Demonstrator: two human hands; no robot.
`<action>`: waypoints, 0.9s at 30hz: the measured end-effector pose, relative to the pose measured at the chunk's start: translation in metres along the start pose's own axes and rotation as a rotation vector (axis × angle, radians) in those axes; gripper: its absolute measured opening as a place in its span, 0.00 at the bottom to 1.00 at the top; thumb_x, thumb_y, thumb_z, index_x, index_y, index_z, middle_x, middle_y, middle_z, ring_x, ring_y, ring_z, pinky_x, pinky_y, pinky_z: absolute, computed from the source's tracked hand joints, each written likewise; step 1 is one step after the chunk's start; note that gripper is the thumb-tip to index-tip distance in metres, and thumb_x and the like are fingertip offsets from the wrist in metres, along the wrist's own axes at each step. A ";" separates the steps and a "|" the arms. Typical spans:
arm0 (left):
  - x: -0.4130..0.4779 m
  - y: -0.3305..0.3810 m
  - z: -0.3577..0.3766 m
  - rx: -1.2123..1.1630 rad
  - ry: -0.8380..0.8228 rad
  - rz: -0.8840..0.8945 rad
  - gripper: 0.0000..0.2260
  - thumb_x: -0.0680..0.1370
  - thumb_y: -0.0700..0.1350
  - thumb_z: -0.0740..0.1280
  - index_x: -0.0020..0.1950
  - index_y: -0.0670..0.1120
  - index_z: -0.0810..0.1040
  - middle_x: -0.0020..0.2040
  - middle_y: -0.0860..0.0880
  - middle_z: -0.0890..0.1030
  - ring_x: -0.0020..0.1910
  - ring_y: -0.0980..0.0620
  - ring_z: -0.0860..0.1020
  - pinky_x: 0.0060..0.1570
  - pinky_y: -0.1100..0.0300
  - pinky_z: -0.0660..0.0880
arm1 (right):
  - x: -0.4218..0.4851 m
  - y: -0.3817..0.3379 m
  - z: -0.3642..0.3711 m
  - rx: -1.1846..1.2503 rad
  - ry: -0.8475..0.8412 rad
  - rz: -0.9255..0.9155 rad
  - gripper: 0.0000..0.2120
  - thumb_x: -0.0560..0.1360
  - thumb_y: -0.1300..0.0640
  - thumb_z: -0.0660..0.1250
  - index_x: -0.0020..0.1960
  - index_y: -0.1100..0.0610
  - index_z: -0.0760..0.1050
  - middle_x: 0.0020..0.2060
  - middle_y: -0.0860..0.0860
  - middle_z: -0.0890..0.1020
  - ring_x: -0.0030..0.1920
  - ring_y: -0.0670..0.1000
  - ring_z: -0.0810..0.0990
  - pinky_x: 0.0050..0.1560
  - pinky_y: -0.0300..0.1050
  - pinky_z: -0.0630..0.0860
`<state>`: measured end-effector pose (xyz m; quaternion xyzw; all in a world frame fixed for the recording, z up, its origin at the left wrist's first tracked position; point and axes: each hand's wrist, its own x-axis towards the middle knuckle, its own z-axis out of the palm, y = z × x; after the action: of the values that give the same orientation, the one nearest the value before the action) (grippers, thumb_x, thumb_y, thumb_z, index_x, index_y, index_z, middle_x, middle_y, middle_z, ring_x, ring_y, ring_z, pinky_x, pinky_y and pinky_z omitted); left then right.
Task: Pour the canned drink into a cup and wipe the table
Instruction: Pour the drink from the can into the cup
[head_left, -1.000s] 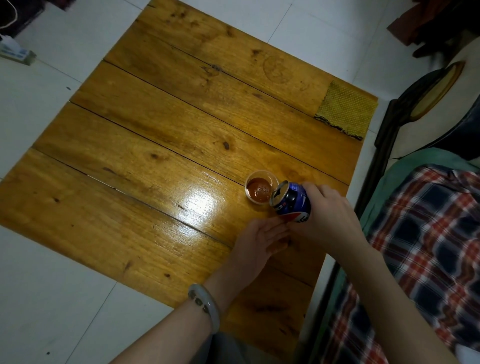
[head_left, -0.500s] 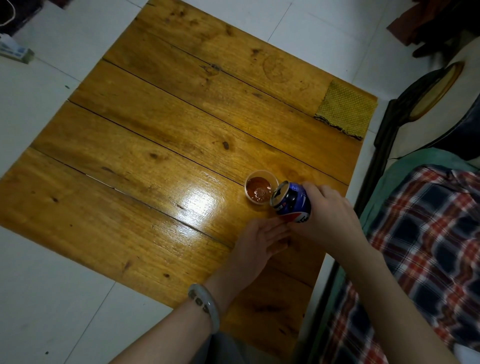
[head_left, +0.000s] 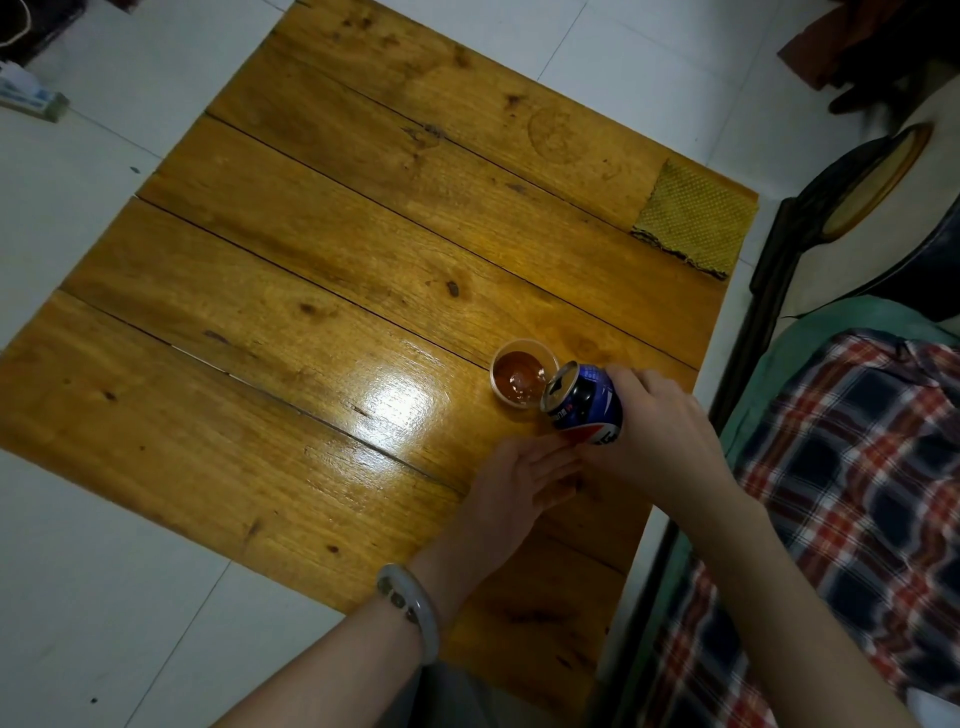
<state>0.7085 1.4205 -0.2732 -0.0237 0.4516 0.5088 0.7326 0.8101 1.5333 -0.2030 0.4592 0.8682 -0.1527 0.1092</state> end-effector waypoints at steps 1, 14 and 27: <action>0.000 0.000 0.000 0.004 -0.002 -0.001 0.20 0.79 0.48 0.50 0.63 0.44 0.75 0.60 0.46 0.80 0.60 0.51 0.77 0.54 0.56 0.72 | 0.000 0.000 0.000 -0.001 -0.002 0.001 0.34 0.66 0.43 0.71 0.67 0.52 0.64 0.55 0.52 0.74 0.53 0.52 0.73 0.56 0.49 0.71; 0.000 0.003 0.001 0.004 -0.027 0.004 0.19 0.75 0.50 0.55 0.60 0.45 0.77 0.57 0.48 0.82 0.58 0.52 0.78 0.54 0.56 0.72 | 0.001 -0.003 -0.002 -0.007 -0.013 0.002 0.34 0.67 0.44 0.71 0.68 0.53 0.64 0.55 0.54 0.74 0.54 0.54 0.73 0.55 0.50 0.71; -0.006 0.010 0.005 -0.003 0.011 0.016 0.18 0.79 0.47 0.50 0.58 0.45 0.78 0.56 0.49 0.82 0.58 0.52 0.77 0.51 0.56 0.74 | -0.003 -0.007 -0.008 0.085 0.008 0.037 0.34 0.67 0.43 0.71 0.68 0.55 0.64 0.55 0.54 0.74 0.54 0.54 0.73 0.56 0.50 0.70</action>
<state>0.7037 1.4228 -0.2622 -0.0240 0.4548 0.5154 0.7259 0.8055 1.5297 -0.1937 0.4802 0.8527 -0.1856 0.0888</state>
